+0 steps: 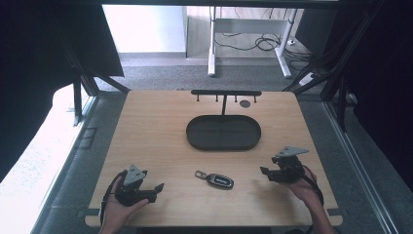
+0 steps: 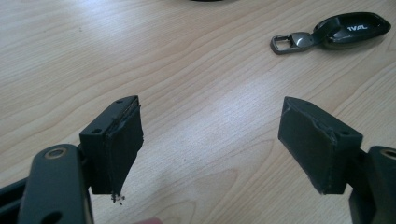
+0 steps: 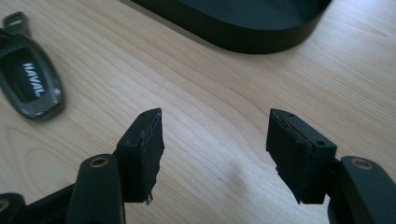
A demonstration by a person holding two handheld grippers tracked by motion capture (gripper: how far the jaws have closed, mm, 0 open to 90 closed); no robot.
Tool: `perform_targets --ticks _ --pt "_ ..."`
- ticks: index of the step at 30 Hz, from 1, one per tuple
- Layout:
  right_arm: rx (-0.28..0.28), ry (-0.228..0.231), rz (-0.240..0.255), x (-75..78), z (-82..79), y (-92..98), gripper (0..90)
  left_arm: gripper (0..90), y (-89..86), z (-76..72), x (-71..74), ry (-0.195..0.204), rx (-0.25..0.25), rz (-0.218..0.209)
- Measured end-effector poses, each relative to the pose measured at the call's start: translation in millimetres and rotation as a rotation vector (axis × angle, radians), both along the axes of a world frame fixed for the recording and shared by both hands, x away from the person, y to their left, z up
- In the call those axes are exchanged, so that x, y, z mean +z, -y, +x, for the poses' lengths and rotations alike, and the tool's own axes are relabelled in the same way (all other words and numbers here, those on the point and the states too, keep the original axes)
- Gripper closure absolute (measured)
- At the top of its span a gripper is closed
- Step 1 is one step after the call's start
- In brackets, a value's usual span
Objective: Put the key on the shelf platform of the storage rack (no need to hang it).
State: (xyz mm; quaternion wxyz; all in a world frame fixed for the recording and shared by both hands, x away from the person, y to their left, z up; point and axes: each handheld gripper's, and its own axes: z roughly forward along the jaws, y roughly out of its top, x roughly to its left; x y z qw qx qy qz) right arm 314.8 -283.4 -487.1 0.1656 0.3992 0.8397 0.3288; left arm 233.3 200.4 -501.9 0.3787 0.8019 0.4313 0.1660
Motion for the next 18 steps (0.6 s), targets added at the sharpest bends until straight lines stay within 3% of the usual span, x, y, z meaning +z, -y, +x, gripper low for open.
perform_targets --ticks 8,18 --pt "0.075 -0.007 -0.019 16.8 2.6 -14.9 40.1 22.0 0.2 -0.7 1.1 0.005 -0.003 0.000" --pt "0.134 -0.043 -0.055 20.1 5.5 -32.2 41.2 21.9 1.3 -0.7 1.3 0.004 -0.009 0.005"
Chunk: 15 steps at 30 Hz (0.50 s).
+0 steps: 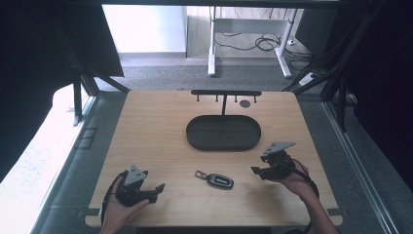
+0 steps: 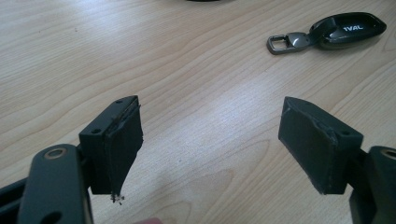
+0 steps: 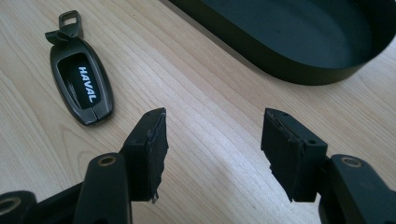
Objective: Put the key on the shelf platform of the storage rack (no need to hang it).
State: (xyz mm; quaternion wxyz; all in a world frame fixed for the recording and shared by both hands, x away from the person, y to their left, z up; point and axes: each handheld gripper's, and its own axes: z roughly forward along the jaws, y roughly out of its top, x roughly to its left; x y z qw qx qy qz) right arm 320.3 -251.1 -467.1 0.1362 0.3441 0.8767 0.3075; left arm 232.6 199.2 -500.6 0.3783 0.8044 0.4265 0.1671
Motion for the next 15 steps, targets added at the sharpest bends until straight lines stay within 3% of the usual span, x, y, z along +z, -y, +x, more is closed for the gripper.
perform_targets --ticks 15 --pt "0.057 -0.018 -0.028 11.3 4.4 -19.6 41.5 22.0 -0.7 -0.6 1.2 0.006 0.001 0.000"
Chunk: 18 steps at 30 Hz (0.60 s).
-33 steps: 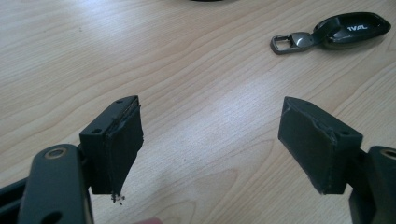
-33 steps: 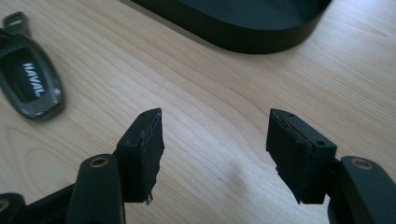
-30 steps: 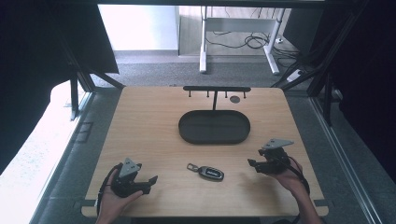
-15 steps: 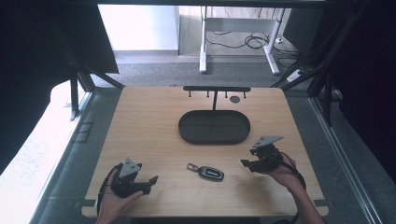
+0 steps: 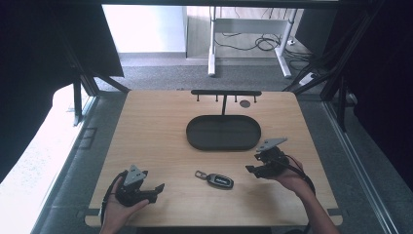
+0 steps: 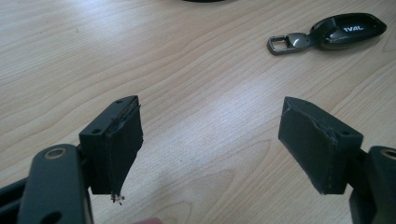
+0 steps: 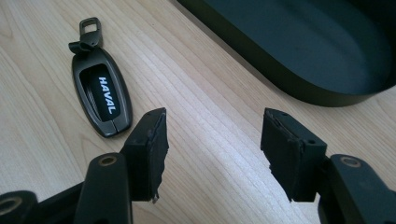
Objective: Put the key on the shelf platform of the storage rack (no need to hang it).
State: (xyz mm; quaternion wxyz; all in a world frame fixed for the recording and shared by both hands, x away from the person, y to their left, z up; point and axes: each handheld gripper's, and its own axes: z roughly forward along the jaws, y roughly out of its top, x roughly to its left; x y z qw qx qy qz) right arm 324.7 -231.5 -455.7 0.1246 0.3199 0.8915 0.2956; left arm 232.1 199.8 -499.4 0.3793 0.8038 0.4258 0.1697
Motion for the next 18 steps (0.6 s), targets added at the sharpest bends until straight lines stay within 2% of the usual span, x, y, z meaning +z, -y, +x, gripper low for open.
perform_targets --ticks 18 --pt "0.088 -0.033 -0.065 3.1 6.9 -37.1 42.0 22.3 -0.6 -0.9 0.9 0.010 0.000 -0.003"
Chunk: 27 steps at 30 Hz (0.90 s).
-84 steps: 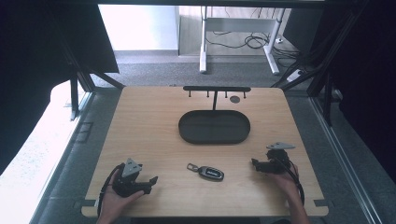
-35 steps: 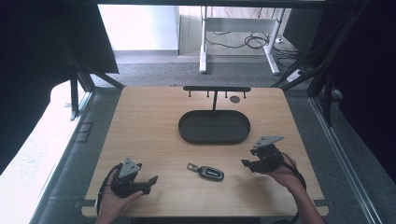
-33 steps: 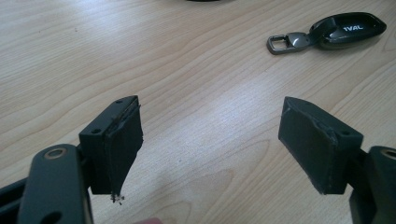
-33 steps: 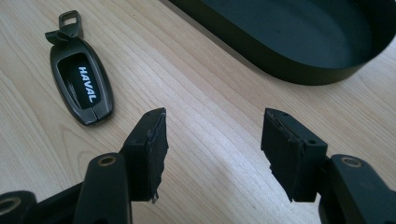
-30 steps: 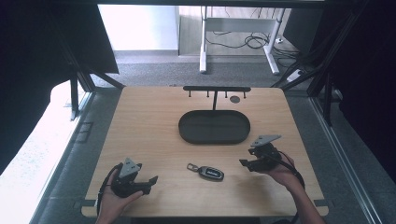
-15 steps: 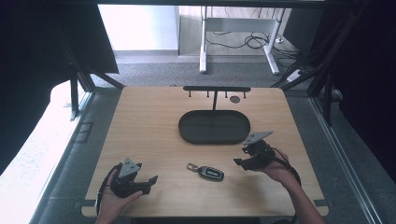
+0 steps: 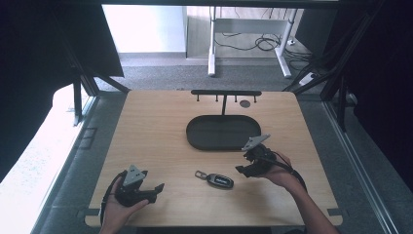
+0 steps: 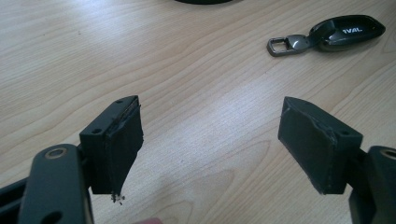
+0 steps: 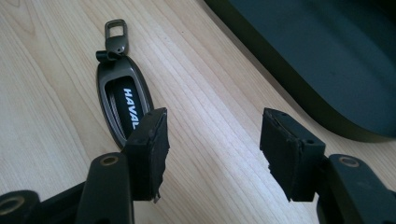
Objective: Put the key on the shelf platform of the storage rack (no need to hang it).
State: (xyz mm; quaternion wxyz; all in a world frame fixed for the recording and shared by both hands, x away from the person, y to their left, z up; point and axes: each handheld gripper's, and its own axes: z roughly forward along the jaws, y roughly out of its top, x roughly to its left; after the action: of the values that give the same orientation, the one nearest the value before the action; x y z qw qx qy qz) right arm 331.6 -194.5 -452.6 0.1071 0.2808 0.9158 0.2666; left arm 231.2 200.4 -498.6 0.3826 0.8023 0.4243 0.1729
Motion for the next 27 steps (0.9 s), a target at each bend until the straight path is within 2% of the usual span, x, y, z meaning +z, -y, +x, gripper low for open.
perform_targets --ticks 10,14,18,22,27 --pt "0.043 -0.014 -0.034 -3.1 3.5 -21.2 41.3 22.4 0.1 -0.6 0.7 0.008 -0.002 -0.002" --pt "0.053 -0.028 -0.025 -4.5 5.4 -28.8 41.2 22.4 0.6 -0.3 0.0 0.005 -0.003 -0.001" --pt "0.069 -0.041 -0.050 -8.3 6.8 -36.3 40.5 22.4 1.2 0.1 -1.0 0.000 -0.005 0.002" --pt "0.079 -0.049 -0.053 -9.9 7.2 -43.6 40.3 22.4 1.2 -0.5 -0.4 0.001 -0.006 0.001" --pt "0.115 -0.069 -0.080 -15.7 8.0 -58.8 39.6 22.4 -0.5 -0.4 -0.4 0.002 -0.004 0.000"
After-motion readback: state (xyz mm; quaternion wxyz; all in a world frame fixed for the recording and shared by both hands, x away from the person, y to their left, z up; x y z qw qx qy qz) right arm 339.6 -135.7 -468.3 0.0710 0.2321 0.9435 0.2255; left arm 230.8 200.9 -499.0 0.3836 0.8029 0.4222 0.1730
